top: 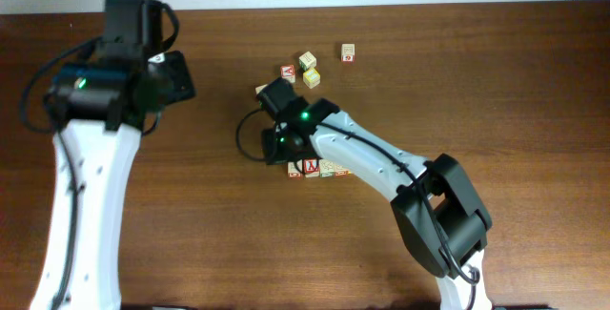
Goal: Rotate 5 blocks
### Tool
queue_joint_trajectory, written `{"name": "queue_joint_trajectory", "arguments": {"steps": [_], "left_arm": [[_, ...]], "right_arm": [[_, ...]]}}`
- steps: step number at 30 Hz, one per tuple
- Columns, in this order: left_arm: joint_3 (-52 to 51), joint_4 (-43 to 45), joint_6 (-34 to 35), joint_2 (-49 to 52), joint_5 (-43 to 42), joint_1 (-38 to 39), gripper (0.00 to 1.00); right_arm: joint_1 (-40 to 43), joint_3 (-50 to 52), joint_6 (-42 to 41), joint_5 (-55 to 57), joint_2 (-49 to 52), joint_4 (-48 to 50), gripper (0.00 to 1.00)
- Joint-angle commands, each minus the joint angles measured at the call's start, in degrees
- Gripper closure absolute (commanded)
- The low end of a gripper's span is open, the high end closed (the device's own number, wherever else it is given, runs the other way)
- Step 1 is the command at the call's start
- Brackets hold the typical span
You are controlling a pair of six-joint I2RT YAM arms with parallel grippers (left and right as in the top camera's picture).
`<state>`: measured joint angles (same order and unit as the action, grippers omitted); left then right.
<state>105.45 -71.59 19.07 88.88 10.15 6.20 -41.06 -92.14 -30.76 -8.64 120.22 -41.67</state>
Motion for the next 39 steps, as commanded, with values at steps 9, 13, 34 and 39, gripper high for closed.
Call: {"name": "queue_joint_trajectory", "arguments": {"steps": [9,13,34,39], "left_arm": [[0.8,-3.9,-0.5,-4.3,0.8,0.0,1.0],[0.8,-3.7,-0.5,-4.3,0.8,0.0,1.0],[0.3,3.7,-0.5,14.2,-2.0,0.0,1.0],[0.3,4.5,-0.5,14.4,-2.0,0.0,1.0]], "right_arm": [[-3.2,0.0,-0.4,3.2,1.6,-2.1,0.96],[-3.1,0.0,-1.0,3.3,2.0,-2.1,0.96],[-2.3,0.0,-1.7,4.9,2.0,-2.1,0.96],[-2.3,0.0,-2.7,5.5,3.0,-2.1,0.96]]}}
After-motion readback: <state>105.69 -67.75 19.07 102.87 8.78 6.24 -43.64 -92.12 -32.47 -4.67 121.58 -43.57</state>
